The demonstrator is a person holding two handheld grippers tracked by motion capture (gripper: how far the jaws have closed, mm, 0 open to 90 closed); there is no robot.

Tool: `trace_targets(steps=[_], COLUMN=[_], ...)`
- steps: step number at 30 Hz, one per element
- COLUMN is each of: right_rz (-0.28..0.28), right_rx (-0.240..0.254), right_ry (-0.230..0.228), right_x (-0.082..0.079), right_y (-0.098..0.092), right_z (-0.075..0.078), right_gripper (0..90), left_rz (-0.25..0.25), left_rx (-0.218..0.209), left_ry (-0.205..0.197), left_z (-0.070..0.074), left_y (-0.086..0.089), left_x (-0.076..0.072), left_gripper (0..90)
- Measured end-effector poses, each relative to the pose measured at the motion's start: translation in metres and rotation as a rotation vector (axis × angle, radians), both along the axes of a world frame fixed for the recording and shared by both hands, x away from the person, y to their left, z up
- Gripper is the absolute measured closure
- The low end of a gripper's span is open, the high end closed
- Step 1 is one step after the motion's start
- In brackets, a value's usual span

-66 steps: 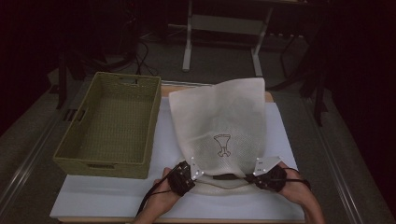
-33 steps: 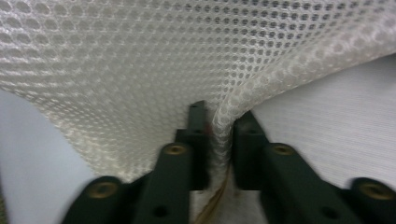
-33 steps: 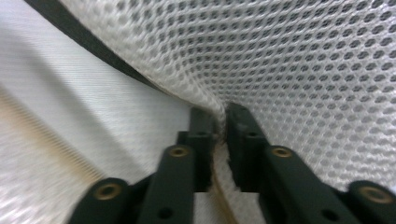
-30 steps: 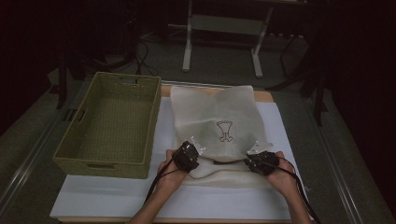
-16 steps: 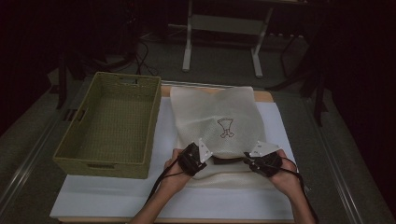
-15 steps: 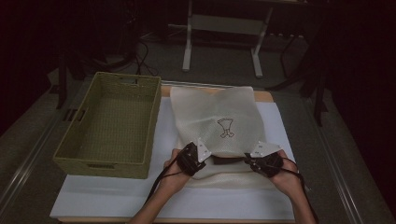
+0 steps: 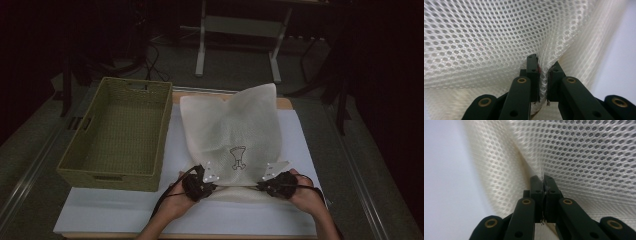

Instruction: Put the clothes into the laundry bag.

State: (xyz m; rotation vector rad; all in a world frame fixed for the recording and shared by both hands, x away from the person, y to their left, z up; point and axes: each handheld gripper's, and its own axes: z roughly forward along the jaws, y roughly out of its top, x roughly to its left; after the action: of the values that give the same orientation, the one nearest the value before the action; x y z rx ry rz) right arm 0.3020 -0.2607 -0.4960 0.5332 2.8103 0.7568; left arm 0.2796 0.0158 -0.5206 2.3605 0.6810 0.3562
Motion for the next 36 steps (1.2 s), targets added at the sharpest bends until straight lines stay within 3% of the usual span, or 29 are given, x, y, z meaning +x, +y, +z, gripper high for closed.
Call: trace_targets(steps=[3,4,5,8,12,13,15,16,19,21,22,24,26,27,28,30,33,36], right_rz=[-0.042,-0.048,-0.067,-0.093,-0.099,-0.101,-0.085,-0.082,-0.065,-0.064,-0.061,-0.092,-0.142,-0.188,-0.234,-0.288,-0.322,-0.364], right_rx=[-0.056,-0.053,-0.062,-0.07,-0.075,-0.075,-0.078,-0.075,-0.043,-0.033,-0.006,0.142,0.265,0.304,0.315,0.24,0.145,0.166], right_ry=[0.017,0.019,0.015,0.006,-0.006,-0.009,-0.009,0.0,0.014,0.015,0.021,0.006,-0.005,-0.008,-0.015,-0.039,-0.008,-0.005], right_x=[0.007,0.008,0.008,0.008,0.006,0.005,0.003,0.002,-0.002,-0.003,-0.004,-0.005,-0.005,-0.004,-0.003,-0.001,0.004,0.007], right_y=[0.006,0.006,0.005,0.003,0.004,0.004,0.004,0.004,-0.001,-0.003,-0.006,-0.02,-0.028,-0.029,-0.029,-0.024,-0.019,-0.021], right_z=[-0.011,-0.011,-0.011,-0.01,-0.01,-0.01,-0.009,-0.008,-0.002,0.0,0.003,0.017,0.023,0.023,0.02,0.008,-0.018,-0.024], right_gripper=[88.3,88.3,88.3,87.9,85.6,84.2,77.3,72.1,59.5,55.0,51.6,48.3,55.5,62.6,63.6,71.9,80.4,81.6], left_rz=[0.035,0.049,0.049,0.021,-0.022,-0.026,0.034,0.049,0.109,0.119,0.139,0.15,0.157,0.162,0.174,0.185,0.214,0.262], left_rx=[0.002,-0.011,-0.025,-0.148,-0.298,-0.296,-0.181,-0.15,-0.089,-0.076,-0.056,-0.052,-0.039,-0.035,-0.04,-0.058,-0.057,-0.037], left_ry=[0.018,0.031,0.042,0.013,-0.029,-0.028,-0.037,-0.021,0.02,0.028,0.022,0.032,0.025,0.018,0.014,0.016,-0.01,-0.045], left_z=[-0.004,-0.002,0.0,0.015,0.037,0.038,0.032,0.026,0.008,0.004,0.0,-0.002,-0.005,-0.006,-0.007,-0.009,-0.01,-0.011], left_y=[-0.003,-0.002,0.001,0.015,0.026,0.025,0.016,0.013,0.009,0.008,0.006,0.004,0.002,0.002,0.002,0.004,0.008,0.01], left_x=[0.004,0.005,0.005,-0.005,-0.014,-0.013,-0.005,0.001,0.014,0.016,0.018,0.019,0.019,0.018,0.018,0.018,0.017,0.018], left_gripper=[81.3,77.5,67.5,52.4,47.8,48.4,52.6,54.5,59.3,61.3,61.3,62.5,62.4,62.2,62.1,62.0,61.9,61.8])
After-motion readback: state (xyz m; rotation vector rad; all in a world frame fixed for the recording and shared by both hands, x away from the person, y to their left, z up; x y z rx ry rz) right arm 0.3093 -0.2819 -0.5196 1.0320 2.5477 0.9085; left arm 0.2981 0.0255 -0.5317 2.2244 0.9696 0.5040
